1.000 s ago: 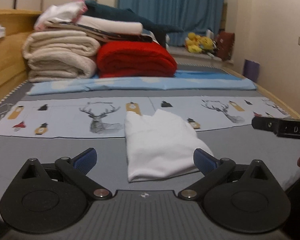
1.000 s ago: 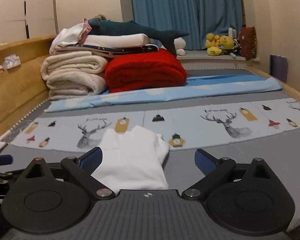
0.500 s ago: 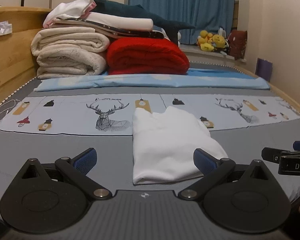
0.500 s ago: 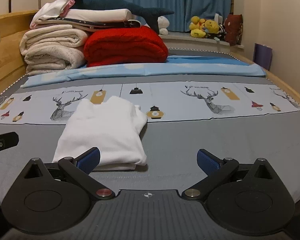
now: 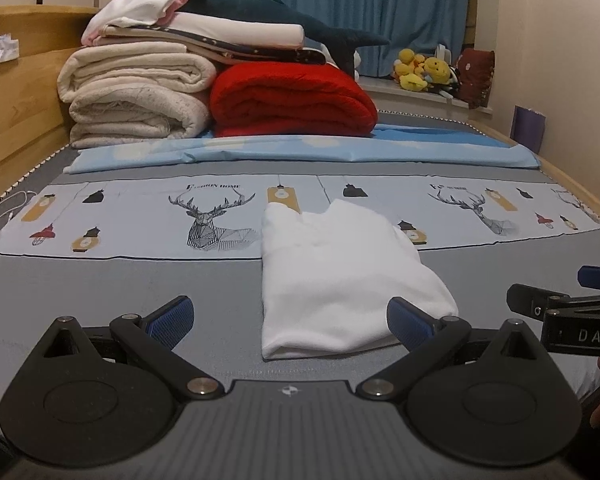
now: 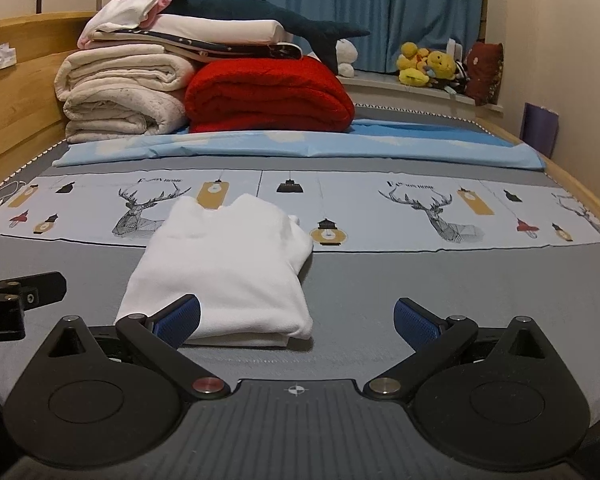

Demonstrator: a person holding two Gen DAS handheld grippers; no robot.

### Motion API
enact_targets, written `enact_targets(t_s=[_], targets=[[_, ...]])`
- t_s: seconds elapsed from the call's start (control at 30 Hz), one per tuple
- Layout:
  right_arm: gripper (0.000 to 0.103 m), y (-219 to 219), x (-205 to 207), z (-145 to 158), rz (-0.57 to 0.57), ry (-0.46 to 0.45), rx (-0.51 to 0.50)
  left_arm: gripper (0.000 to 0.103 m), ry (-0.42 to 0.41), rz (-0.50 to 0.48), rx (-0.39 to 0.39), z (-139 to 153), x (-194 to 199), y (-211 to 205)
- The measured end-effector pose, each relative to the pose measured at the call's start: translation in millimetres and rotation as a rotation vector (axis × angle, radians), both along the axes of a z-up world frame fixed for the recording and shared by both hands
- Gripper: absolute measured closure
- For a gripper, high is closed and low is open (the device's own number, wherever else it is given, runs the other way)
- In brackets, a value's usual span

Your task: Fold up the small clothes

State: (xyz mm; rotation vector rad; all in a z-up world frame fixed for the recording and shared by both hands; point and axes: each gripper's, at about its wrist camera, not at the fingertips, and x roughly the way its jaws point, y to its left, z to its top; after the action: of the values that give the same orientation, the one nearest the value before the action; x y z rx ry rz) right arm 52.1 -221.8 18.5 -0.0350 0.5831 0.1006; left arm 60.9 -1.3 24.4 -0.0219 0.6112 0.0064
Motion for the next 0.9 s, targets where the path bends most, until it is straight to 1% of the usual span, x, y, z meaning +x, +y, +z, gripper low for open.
enact_targets(t_s=[0.1,0.27,0.63,0.9], targets=[[0.001,1.9,-0.4,0.5,0.006,-0.005,-0.004,0.000,0.003,0.003,-0.001,0.2,-0.2,-0.4],[0.001,1.9,-0.2,0.5,0.008,-0.004,-0.006,0.000,0.021,0.012,-0.026,-1.2,1.2,2.8],[0.001,3.1,0.3,0.3,0.006,-0.002,-0.009,0.000,0.020,0.002,-0.020,-1.3,0.3,1.8],[0.001,7.0,-0.3,1.0,0.017,-0.011,-0.020,0.000,0.036,-0.002,-0.033,-3.8,2.8,1.8]])
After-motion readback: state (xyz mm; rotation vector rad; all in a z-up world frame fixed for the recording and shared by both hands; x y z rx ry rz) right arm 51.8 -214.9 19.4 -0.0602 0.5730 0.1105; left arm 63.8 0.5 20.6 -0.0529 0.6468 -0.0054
